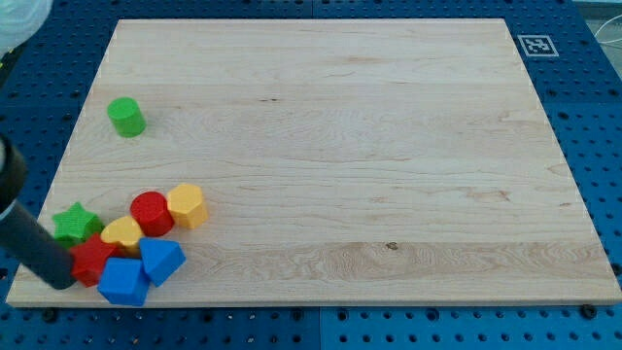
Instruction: Nudge the blue cube a bit down
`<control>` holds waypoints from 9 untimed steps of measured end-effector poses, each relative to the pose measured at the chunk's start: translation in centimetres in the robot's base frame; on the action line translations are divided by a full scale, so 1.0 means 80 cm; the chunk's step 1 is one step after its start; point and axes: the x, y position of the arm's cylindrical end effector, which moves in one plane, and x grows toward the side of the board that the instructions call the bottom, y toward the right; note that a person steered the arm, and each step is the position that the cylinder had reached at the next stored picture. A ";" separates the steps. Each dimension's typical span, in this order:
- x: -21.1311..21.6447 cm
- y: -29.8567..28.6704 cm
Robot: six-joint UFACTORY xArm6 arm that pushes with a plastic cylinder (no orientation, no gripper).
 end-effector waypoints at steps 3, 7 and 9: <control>-0.019 0.026; 0.023 0.023; 0.022 0.054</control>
